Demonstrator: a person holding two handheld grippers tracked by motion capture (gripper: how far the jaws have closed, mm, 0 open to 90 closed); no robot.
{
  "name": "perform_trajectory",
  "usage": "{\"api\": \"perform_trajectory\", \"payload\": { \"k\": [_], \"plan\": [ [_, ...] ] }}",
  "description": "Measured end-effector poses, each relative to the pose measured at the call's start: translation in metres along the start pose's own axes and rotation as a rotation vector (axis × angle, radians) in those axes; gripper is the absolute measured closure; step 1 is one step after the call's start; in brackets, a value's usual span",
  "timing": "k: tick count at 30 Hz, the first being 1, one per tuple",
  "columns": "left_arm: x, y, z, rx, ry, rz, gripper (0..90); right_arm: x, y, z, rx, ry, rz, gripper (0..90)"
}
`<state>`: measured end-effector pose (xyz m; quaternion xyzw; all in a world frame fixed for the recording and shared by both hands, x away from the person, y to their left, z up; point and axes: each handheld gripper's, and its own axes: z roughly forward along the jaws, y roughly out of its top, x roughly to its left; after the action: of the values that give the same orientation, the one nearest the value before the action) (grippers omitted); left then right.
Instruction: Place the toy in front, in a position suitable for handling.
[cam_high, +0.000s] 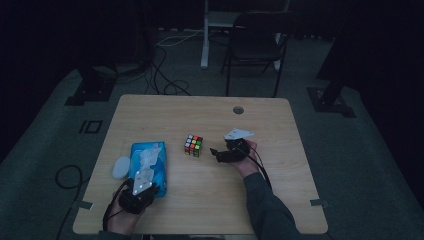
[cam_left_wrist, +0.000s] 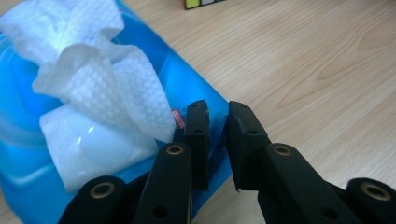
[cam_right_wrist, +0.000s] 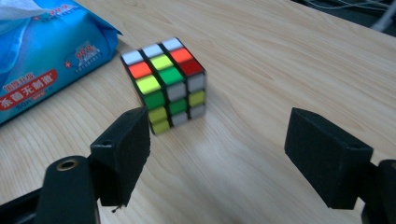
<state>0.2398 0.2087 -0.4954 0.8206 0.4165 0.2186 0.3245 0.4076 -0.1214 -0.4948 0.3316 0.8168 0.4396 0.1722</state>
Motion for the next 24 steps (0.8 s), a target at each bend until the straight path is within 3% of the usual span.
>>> {"api": "perform_trajectory", "payload": {
  "k": [6, 9, 11, 14, 17, 23, 24],
  "plan": [
    [0.007, -0.009, -0.008, -0.008, 0.021, -0.029, 77.4, 0.007, 0.016, 0.022, -0.001, 0.047, -0.045, 20.7],
    [0.007, -0.01, -0.009, -0.031, 0.013, -0.043, 75.5, 0.01, 0.023, 0.033, 0.009, 0.077, -0.06, 19.3],
    [0.005, -0.01, -0.009, -0.046, 0.008, -0.043, 73.4, 0.014, 0.03, 0.045, 0.024, 0.109, -0.098, 18.1],
    [0.003, -0.009, -0.007, -0.065, -0.01, -0.043, 72.8, 0.015, 0.033, 0.053, 0.028, 0.129, -0.103, 17.8],
    [0.0, -0.007, -0.004, -0.065, -0.018, -0.04, 72.4, 0.016, 0.038, 0.067, 0.044, 0.143, -0.096, 17.2],
    [0.0, -0.006, -0.004, -0.077, -0.032, -0.036, 71.2, 0.021, 0.044, 0.088, 0.093, 0.146, -0.152, 16.8],
    [0.0, -0.006, -0.004, -0.081, -0.035, -0.04, 70.8, 0.022, 0.044, 0.095, 0.121, 0.155, -0.16, 17.1]
  ]
}}
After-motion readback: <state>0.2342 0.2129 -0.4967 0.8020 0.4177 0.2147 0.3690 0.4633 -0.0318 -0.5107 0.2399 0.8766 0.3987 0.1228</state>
